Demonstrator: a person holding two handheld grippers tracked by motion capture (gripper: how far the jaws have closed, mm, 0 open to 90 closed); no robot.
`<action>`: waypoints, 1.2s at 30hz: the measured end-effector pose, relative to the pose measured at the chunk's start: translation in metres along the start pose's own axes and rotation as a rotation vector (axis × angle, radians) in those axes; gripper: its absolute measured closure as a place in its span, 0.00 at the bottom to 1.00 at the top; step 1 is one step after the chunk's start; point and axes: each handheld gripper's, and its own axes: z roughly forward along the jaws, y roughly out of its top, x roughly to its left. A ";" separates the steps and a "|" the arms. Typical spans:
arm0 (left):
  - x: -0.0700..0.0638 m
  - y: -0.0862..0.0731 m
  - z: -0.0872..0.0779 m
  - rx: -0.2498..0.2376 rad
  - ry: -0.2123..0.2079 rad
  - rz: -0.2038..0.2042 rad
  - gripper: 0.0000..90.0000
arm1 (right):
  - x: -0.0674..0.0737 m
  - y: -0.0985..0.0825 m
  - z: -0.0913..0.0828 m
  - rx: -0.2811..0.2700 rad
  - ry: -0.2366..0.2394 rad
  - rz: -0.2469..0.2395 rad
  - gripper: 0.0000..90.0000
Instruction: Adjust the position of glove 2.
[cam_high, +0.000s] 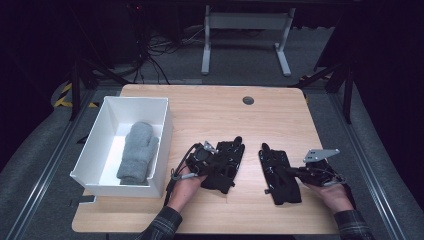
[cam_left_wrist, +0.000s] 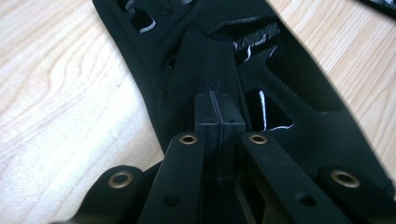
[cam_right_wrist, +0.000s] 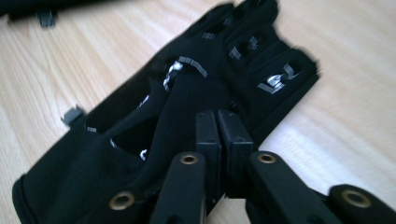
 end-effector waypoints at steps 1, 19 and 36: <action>0.000 0.000 0.000 0.003 -0.001 0.003 1.00 | 0.001 0.000 0.003 0.013 0.007 -0.003 1.00; -0.014 0.004 0.005 0.015 -0.037 0.047 1.00 | 0.028 0.025 0.033 0.027 0.059 -0.063 1.00; -0.020 0.015 0.006 -0.011 -0.036 0.086 0.93 | 0.035 0.038 0.042 0.007 0.054 -0.100 1.00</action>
